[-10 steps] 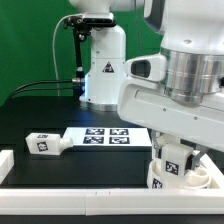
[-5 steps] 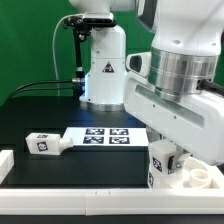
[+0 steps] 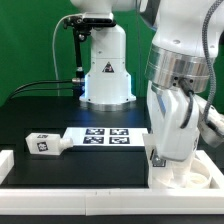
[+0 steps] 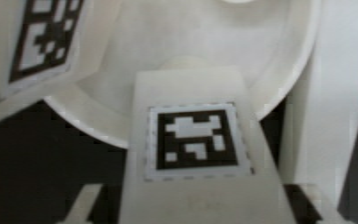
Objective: Assemble stool
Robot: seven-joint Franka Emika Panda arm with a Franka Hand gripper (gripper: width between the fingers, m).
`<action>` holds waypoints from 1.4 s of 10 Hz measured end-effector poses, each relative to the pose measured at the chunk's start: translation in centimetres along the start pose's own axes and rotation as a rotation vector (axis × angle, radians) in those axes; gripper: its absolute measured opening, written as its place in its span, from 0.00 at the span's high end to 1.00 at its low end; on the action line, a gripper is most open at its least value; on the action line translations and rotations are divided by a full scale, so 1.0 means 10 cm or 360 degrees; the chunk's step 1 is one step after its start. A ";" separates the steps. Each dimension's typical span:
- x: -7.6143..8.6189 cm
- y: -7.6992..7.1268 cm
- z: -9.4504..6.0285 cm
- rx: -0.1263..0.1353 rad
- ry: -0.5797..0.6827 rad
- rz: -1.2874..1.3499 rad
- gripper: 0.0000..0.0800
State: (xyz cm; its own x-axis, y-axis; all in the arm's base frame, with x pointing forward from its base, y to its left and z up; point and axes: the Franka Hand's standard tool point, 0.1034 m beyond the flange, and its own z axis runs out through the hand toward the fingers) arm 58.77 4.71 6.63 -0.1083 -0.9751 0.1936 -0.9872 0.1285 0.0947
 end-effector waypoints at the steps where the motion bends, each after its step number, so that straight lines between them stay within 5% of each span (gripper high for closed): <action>1: 0.01 0.02 0.01 -0.0001 0.0015 0.0035 0.58; 4: 0.01 0.02 0.02 -0.0003 0.0017 0.0023 0.46; 5: 0.02 0.00 -0.01 0.0012 0.0008 -0.0014 0.27; 6: 0.09 0.00 -0.16 0.0058 -0.0035 -0.0051 0.20; 9: 0.39 0.02 -0.36 0.0136 -0.0088 -0.0156 0.19; 14: 0.34 0.04 -0.31 0.0128 -0.0079 -0.0180 0.19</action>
Offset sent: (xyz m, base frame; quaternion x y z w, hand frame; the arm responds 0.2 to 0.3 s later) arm 0.0000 0.0000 0.0000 0.0000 0.0000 0.0000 1.0000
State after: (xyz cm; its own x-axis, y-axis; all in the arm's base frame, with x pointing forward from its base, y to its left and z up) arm 58.41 1.97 10.38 0.0002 -0.9906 0.1372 -0.9994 0.0045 0.0341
